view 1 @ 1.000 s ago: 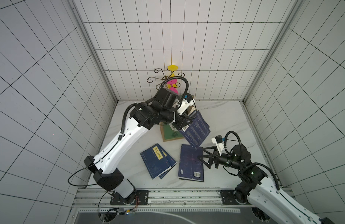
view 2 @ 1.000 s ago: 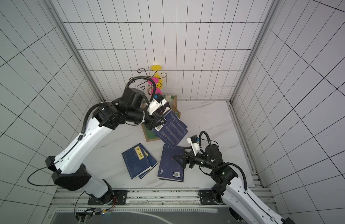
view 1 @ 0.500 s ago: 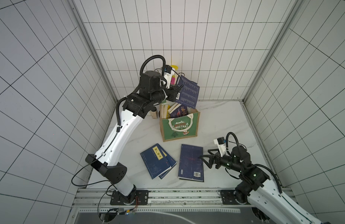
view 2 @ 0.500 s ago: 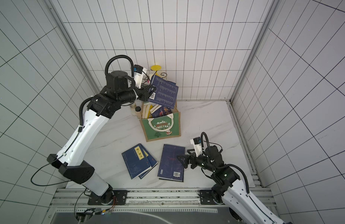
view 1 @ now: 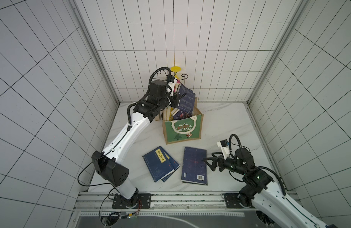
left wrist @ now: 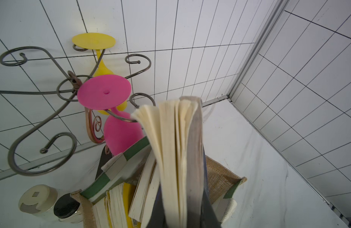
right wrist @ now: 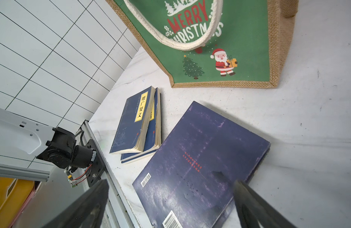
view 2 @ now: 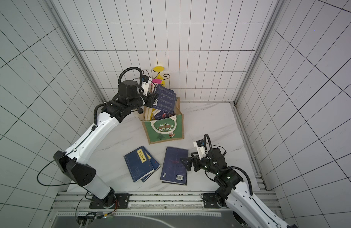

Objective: Put the books into the canvas bag
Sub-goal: Place the book in the canvas bag.

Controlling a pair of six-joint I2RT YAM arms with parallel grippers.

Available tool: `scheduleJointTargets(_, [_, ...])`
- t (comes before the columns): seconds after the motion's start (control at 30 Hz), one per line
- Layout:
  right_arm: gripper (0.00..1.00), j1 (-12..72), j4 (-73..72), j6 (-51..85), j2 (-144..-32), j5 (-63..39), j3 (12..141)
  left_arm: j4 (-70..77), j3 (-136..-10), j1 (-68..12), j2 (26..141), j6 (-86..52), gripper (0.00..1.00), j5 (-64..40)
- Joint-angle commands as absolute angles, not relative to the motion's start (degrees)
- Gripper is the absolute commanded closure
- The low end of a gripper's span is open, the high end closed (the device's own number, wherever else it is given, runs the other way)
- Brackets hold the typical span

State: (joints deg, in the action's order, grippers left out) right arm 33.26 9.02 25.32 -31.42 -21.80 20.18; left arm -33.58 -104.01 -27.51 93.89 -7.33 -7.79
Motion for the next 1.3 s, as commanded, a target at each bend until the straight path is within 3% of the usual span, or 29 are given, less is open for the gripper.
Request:
scheduleJointTargets(0.0, [0.01,32.8,9.4,24.4,-31.8,-21.7,23.4,-26.9,-103.2,-27.0,91.5,-5.5,1.0,-6.1])
scheduleJointTargets(0.2, [0.01,32.6,9.3,24.4,-32.8,-21.8,23.6,-28.9,-101.3,-27.0,91.3,-5.0,1.0,-4.9])
scheduleJointTargets(0.43, [0.01,32.3,9.3,24.0,-34.4,-22.3,24.2,-31.9,-102.3,-28.3,92.2,-4.2,1.0,-11.1])
scheduleJointTargets(1.03, [0.01,32.1,9.4,24.5,-34.5,-22.8,23.9,-40.1,-106.3,-32.8,101.4,-4.5,1.0,2.2])
scheduleJointTargets(1.27, [0.01,32.1,9.4,24.6,-35.1,-23.0,23.9,-44.3,-112.5,-33.1,107.9,-0.2,1.0,-1.6])
